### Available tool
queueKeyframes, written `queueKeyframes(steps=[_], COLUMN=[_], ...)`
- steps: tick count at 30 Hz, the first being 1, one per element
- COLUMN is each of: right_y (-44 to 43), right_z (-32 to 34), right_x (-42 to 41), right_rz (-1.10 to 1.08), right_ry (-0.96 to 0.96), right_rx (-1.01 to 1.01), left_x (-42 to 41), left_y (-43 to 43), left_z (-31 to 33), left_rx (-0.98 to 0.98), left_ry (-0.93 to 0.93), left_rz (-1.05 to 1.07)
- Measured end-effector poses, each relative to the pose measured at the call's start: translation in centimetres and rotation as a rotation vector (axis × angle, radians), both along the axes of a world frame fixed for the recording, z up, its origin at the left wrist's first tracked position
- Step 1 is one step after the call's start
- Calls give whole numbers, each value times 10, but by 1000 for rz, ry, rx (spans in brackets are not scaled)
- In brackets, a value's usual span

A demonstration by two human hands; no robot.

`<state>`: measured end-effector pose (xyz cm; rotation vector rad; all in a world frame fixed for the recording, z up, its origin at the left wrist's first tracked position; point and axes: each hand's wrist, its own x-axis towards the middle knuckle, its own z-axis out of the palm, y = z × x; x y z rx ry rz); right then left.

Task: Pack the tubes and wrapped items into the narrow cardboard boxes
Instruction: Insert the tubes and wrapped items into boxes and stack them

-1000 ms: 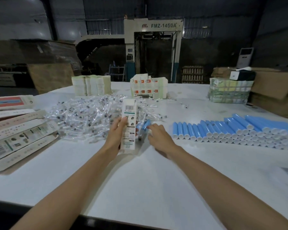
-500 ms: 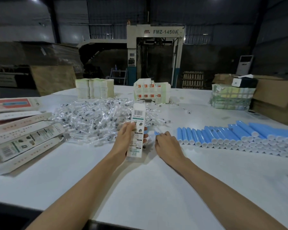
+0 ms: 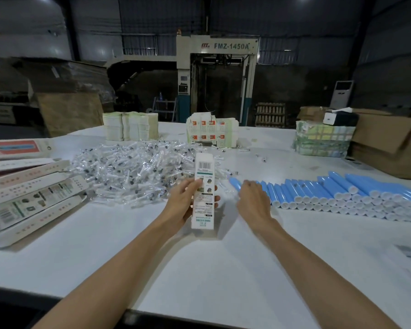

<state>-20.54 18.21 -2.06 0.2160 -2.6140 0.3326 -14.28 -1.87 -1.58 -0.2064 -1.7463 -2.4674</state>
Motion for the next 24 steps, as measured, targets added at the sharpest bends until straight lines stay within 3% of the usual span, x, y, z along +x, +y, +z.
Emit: queueKeyframes(steps=[3,6,9,13,24], right_y=[21,36,41,26,16], right_z=[41,79,110,133,115], right_x=[3,15,28,32,28], right_rz=[85,364,653,699,517], right_ry=[33,60,75,95,-114], right_rx=[-530,-1135,-1431,-1406,-903], left_x=[3,4,4,6,13], left_y=[5,9,12,14,18], left_z=[1,0,-2,-2,2], left_rx=[-48,-121,-159,-186,-217], left_ry=[-16,0,17,28,66], left_rz=[-63,-120,-156,-183,-217])
